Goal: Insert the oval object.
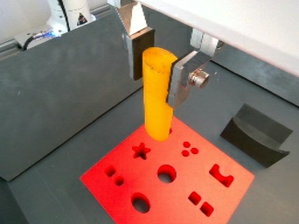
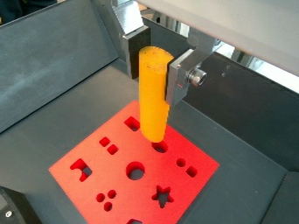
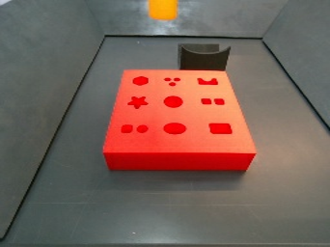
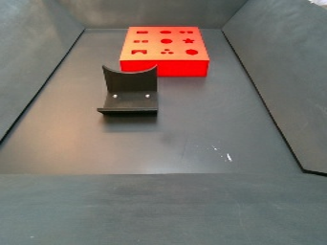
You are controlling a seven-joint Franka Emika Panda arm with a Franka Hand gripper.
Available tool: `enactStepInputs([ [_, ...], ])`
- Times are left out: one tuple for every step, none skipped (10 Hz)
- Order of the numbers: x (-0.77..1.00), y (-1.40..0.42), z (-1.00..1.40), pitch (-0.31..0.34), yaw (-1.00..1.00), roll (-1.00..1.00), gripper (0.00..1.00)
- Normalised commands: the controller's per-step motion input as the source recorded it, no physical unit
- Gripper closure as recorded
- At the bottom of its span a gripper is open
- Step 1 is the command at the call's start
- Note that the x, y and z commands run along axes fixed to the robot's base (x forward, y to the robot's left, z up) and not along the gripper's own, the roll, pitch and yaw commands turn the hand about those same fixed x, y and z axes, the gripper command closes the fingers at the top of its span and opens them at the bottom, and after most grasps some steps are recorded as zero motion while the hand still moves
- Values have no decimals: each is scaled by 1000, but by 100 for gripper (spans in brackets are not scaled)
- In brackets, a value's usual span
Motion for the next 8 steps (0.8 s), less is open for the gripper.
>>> enactStepInputs([
  [97,-286,-80,0,0,159,100],
  [194,-491,-154,0,77,304,100],
  [231,-580,-174,10,111,380,100],
  [240,-574,-209,6,109,353,100],
  [294,-449,-251,7,94,270,100],
  [414,-229,-377,17,46,143,100],
  [426,-63,-526,0,26,110,100],
  [463,-43,-540,0,51,129,100],
])
